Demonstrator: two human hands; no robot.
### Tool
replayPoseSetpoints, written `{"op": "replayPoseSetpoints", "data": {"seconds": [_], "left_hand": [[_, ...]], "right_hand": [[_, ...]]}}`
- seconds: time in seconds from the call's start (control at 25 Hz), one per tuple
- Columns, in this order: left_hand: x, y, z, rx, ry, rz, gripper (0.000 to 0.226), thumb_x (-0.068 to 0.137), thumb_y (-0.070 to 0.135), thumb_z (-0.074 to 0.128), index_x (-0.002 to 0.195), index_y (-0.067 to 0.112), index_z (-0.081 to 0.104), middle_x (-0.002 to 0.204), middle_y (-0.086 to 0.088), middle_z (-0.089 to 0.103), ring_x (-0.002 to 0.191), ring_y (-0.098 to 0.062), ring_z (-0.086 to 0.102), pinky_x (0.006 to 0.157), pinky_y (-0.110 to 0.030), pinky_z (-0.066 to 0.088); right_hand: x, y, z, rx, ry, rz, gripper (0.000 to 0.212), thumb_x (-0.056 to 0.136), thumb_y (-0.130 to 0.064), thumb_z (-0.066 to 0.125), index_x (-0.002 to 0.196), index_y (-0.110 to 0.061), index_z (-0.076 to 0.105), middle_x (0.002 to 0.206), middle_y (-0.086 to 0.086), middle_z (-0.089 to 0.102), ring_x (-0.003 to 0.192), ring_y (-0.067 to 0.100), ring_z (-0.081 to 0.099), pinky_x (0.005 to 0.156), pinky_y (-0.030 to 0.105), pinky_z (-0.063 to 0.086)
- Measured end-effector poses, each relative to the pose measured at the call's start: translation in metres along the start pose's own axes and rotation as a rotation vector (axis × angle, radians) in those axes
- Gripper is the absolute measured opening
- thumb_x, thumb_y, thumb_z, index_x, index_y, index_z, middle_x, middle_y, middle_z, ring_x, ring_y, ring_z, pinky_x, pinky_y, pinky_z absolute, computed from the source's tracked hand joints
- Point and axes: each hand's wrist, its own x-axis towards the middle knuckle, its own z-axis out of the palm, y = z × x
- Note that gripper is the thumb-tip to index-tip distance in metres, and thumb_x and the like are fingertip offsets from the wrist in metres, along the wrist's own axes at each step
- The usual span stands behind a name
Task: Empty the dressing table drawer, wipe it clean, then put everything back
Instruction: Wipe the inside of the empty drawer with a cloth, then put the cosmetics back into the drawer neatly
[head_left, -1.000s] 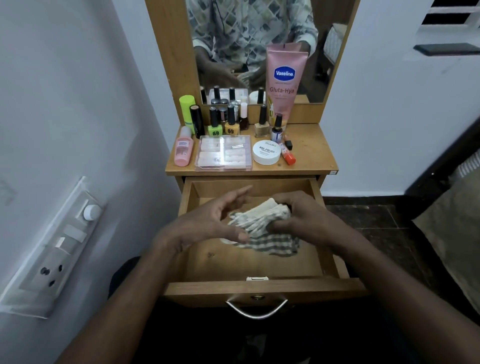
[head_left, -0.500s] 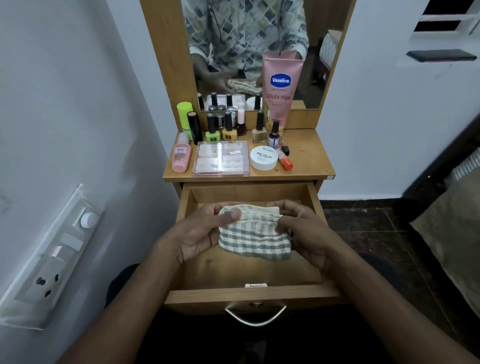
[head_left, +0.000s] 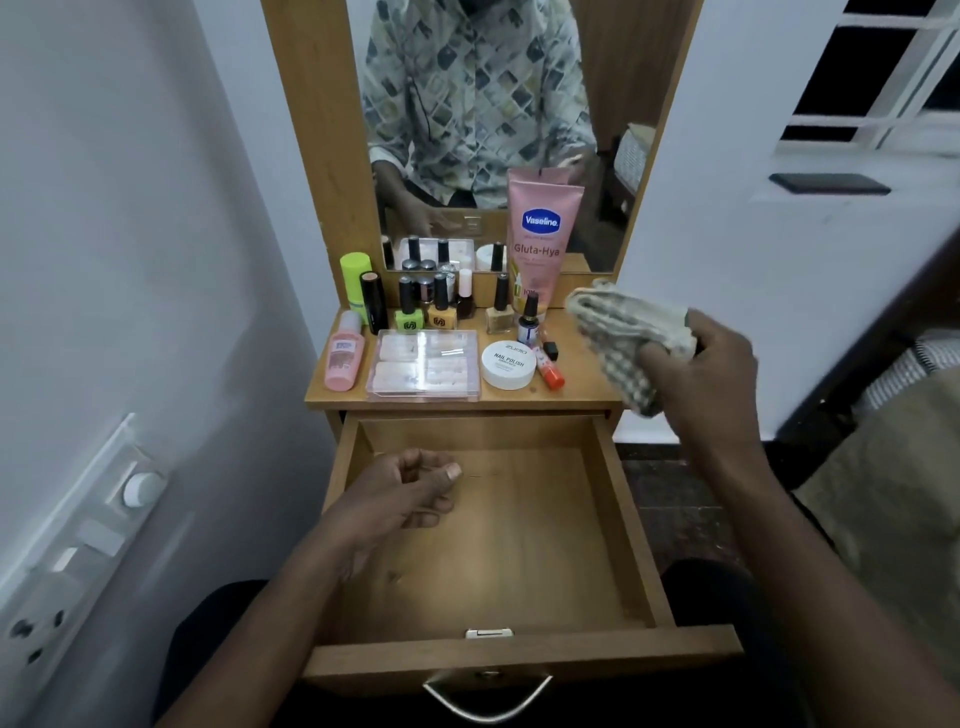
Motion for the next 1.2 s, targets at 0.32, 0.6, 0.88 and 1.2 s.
{"op": "replayPoseSetpoints", "data": {"seconds": [0.32,0.6,0.88,1.2], "left_hand": [[0.002,-0.010,-0.004,0.009,0.039,-0.045,0.024,0.089,0.032,0.070,0.107,0.016,0.070,0.095,-0.011,0.075,0.088,-0.024,0.073,0.081,-0.035,0.059],[0.006,-0.010,-0.005,0.022,0.040,-0.057,0.024,0.094,0.034,0.064,0.109,0.016,0.069,0.096,-0.010,0.075,0.091,-0.025,0.073,0.085,-0.038,0.059],[0.004,-0.007,-0.005,0.034,0.019,-0.086,0.020,0.095,0.028,0.063,0.110,0.015,0.068,0.096,-0.011,0.075,0.086,-0.022,0.073,0.080,-0.034,0.058],[0.007,-0.012,-0.006,0.088,0.044,-0.166,0.018,0.100,0.022,0.055,0.110,0.012,0.067,0.099,-0.015,0.074,0.081,-0.020,0.069,0.074,-0.031,0.055]], "right_hand": [[0.061,0.052,0.051,-0.717,-0.611,-0.082,0.054,0.093,-0.053,0.053,0.130,-0.014,0.057,0.132,0.012,0.060,0.111,0.028,0.059,0.085,0.034,0.045],[0.084,0.046,0.042,-0.574,-0.384,-0.155,0.035,0.096,-0.011,0.052,0.128,-0.016,0.065,0.134,0.012,0.061,0.117,0.027,0.059,0.089,0.032,0.048],[0.080,0.069,0.071,-0.785,-0.645,-0.154,0.048,0.107,-0.031,0.029,0.151,-0.014,0.029,0.161,0.008,0.022,0.146,0.027,0.026,0.115,0.040,0.026],[0.093,0.069,0.072,-0.731,-0.671,-0.149,0.048,0.107,-0.030,0.029,0.152,-0.015,0.029,0.161,0.009,0.022,0.148,0.026,0.021,0.117,0.041,0.021]]}}
